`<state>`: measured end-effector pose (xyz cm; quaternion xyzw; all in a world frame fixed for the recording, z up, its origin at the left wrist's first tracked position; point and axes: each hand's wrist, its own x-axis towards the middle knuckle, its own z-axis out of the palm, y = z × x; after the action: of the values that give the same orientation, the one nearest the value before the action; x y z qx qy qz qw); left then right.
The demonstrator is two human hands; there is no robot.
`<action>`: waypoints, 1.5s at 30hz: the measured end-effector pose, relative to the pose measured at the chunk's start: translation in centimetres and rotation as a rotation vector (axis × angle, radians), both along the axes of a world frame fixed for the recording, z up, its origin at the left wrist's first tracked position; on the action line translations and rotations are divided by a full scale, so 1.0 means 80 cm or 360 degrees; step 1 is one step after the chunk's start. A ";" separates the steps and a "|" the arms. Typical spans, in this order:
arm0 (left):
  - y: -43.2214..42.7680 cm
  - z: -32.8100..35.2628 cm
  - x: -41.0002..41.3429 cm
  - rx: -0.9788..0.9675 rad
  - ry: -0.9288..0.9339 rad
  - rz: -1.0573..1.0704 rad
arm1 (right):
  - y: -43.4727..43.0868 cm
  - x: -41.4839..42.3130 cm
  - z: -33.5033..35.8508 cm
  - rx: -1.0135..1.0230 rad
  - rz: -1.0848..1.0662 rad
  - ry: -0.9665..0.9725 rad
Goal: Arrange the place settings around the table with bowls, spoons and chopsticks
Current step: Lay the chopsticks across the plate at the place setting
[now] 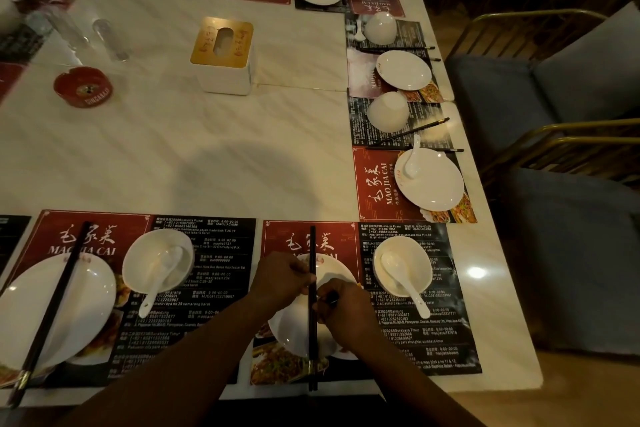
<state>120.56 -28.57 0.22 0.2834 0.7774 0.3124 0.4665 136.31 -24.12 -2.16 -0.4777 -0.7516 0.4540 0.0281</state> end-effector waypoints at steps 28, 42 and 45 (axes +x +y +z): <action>-0.054 -0.025 -0.055 0.0134 0.0658 -0.0353 | 0.006 0.071 0.006 0.0424 0.0177 -0.0456; -0.067 -0.035 -0.047 0.0121 0.0494 -0.0275 | 0.002 0.074 0.012 0.0286 0.0029 -0.0350; -0.067 -0.035 -0.046 0.0114 0.0514 -0.0270 | 0.001 0.076 0.011 0.0308 0.0047 -0.0346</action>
<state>116.90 -33.96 -2.61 0.4109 0.8039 0.2499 0.3500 142.36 -24.06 -1.26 -0.5081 -0.7974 0.3254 -0.0141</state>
